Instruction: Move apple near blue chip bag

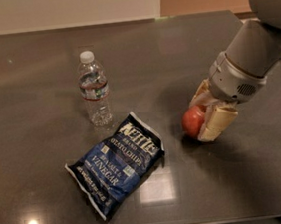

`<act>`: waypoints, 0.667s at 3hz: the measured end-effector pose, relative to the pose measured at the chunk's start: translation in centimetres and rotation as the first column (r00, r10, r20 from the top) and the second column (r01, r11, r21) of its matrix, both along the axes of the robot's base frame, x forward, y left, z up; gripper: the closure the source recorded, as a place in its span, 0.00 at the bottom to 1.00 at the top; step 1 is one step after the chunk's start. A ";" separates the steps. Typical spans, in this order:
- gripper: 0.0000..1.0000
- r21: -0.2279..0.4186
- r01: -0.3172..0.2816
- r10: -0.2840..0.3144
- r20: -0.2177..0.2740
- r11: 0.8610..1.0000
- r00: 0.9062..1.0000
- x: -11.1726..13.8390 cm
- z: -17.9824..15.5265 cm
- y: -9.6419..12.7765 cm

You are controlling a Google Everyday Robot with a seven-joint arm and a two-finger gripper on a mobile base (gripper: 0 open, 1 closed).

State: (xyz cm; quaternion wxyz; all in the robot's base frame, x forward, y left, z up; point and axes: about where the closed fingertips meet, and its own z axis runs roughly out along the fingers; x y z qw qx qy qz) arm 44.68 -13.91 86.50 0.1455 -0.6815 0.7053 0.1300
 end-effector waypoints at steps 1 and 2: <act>0.82 0.008 -0.037 0.037 -0.012 0.999 0.999 0.1 -0.6 1.7; 0.59 0.016 -0.064 0.064 -0.030 0.998 0.997 -0.1 -1.1 2.7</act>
Offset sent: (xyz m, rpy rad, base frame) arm -0.0032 0.0372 -0.0184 0.0238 0.0610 0.0951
